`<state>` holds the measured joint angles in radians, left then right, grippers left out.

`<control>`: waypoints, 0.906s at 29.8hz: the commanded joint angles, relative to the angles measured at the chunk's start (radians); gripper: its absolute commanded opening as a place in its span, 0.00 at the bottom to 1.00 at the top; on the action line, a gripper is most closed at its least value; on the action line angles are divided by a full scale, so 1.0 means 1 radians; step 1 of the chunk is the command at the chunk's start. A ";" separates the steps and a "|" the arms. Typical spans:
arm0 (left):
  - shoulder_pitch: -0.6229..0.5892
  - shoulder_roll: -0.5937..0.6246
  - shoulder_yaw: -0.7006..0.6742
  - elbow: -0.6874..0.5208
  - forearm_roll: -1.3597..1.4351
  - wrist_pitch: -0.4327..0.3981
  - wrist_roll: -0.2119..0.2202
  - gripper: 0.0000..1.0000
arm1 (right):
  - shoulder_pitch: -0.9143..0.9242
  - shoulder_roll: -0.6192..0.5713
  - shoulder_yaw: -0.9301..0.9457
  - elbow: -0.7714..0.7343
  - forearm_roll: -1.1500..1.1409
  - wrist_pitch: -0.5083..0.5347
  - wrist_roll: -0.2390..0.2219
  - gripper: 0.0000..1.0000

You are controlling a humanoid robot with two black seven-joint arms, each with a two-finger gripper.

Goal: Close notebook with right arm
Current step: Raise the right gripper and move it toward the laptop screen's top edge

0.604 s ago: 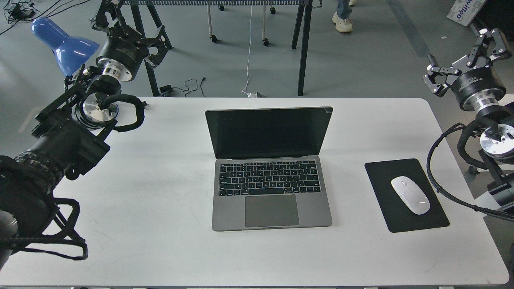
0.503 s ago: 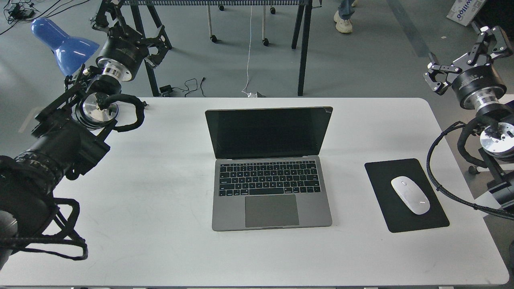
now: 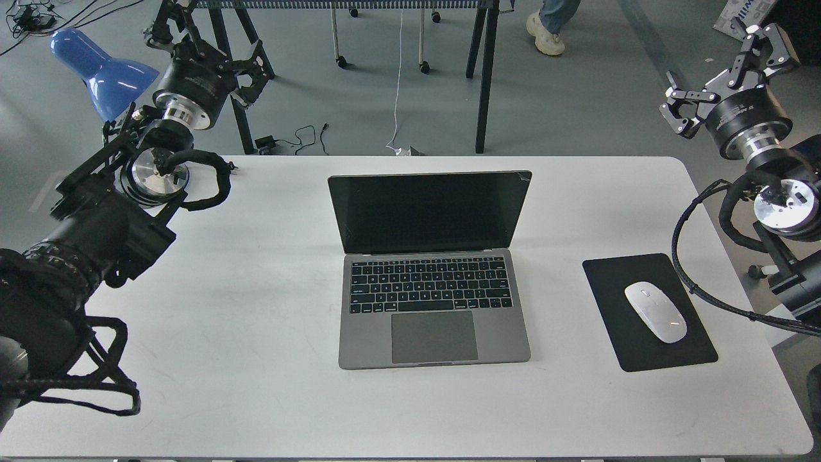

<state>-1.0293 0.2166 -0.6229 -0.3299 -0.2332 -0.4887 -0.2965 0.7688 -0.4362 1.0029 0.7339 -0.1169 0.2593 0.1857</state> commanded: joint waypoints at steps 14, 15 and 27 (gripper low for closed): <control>0.000 0.000 0.000 0.000 0.002 0.000 0.000 1.00 | 0.162 0.214 -0.260 -0.174 -0.004 0.015 0.009 1.00; 0.000 0.000 0.000 0.000 0.002 0.000 0.000 1.00 | 0.162 0.217 -0.273 -0.172 -0.004 0.014 0.009 1.00; 0.000 0.000 0.002 0.000 0.002 0.000 0.000 1.00 | 0.145 0.220 -0.397 -0.082 -0.004 0.011 0.009 1.00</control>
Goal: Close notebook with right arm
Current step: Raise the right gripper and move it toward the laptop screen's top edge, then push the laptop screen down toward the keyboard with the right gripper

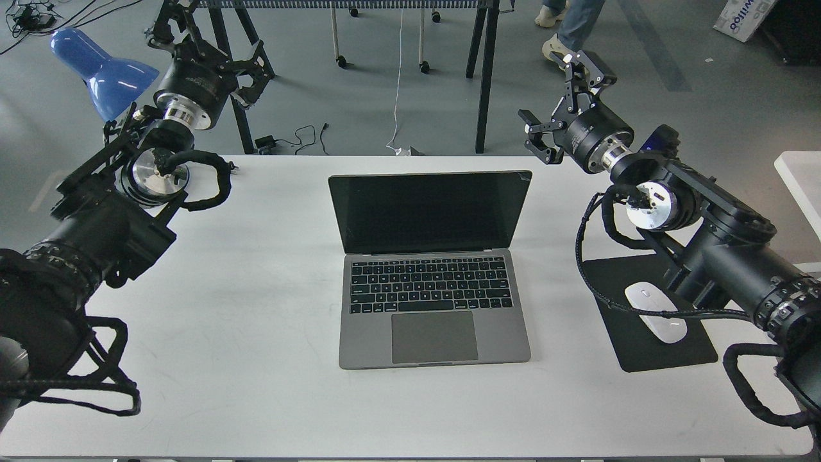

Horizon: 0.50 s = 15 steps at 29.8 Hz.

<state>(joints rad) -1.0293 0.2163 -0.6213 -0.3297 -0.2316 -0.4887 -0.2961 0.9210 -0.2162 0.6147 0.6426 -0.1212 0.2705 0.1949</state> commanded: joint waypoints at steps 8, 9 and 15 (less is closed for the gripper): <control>0.002 0.000 0.003 0.000 0.000 0.000 0.000 1.00 | -0.021 0.011 -0.055 0.026 -0.001 0.000 -0.002 1.00; 0.002 0.000 0.003 0.000 0.000 0.000 0.000 1.00 | -0.021 0.012 -0.061 0.026 -0.001 0.000 -0.002 1.00; 0.002 0.000 0.003 0.000 0.000 0.000 0.000 1.00 | -0.030 0.031 -0.069 0.034 -0.003 0.001 -0.002 1.00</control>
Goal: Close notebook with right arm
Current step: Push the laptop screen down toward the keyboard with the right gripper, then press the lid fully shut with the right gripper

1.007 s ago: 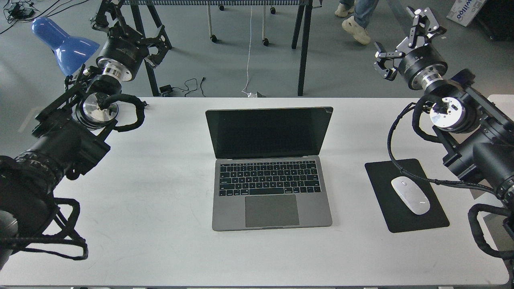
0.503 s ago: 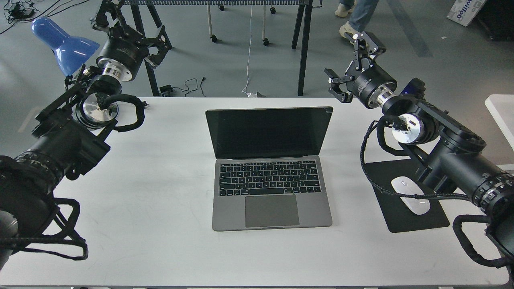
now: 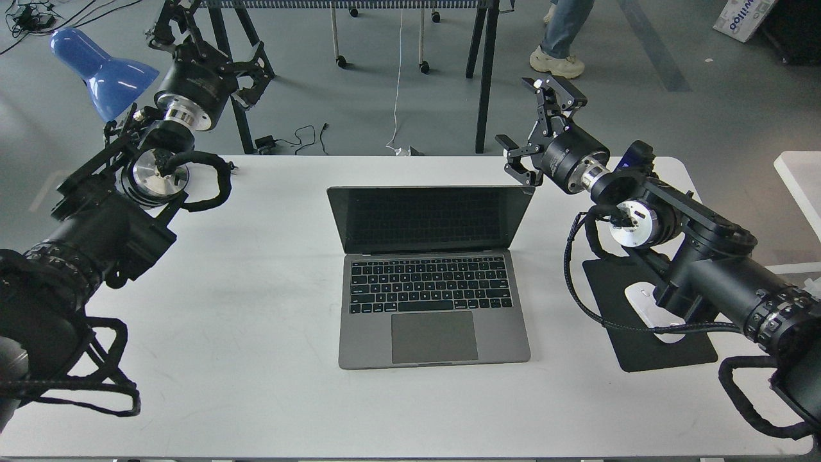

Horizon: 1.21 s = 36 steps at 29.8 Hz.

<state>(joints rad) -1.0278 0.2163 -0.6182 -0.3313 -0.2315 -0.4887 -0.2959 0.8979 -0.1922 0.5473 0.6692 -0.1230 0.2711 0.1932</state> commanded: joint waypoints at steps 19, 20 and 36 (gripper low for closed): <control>0.000 0.000 0.000 0.001 0.000 0.000 0.000 1.00 | -0.122 0.014 -0.165 0.145 -0.043 -0.004 0.000 1.00; 0.000 0.000 0.000 0.001 0.000 0.000 0.000 1.00 | -0.129 0.014 -0.165 0.145 -0.049 -0.004 0.000 1.00; 0.000 0.000 -0.002 0.000 0.000 0.000 0.000 1.00 | -0.232 0.014 -0.168 0.179 -0.115 -0.006 0.000 1.00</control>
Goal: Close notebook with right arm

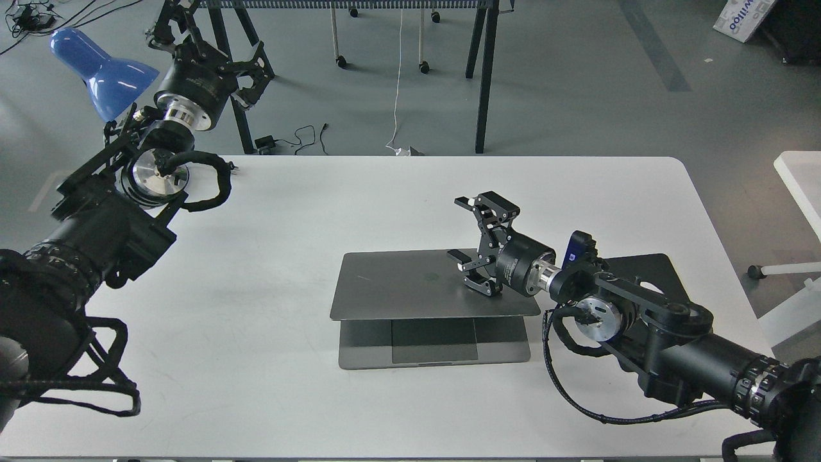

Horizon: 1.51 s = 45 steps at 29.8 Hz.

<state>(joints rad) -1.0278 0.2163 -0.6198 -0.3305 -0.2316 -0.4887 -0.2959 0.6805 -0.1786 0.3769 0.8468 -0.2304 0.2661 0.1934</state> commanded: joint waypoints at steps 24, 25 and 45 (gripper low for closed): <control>0.000 0.000 0.000 -0.001 0.000 0.000 0.000 1.00 | -0.093 0.001 -0.001 -0.021 -0.129 -0.022 -0.002 1.00; 0.000 0.000 0.000 -0.001 0.000 0.000 0.000 1.00 | -0.093 0.001 -0.004 -0.028 -0.129 -0.027 -0.002 1.00; 0.000 0.000 0.000 -0.001 0.000 0.000 0.000 1.00 | -0.061 -0.156 0.336 0.109 -0.109 0.047 0.006 1.00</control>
<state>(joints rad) -1.0278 0.2163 -0.6197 -0.3314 -0.2317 -0.4887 -0.2962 0.6198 -0.3034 0.5795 0.9453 -0.3459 0.2670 0.2004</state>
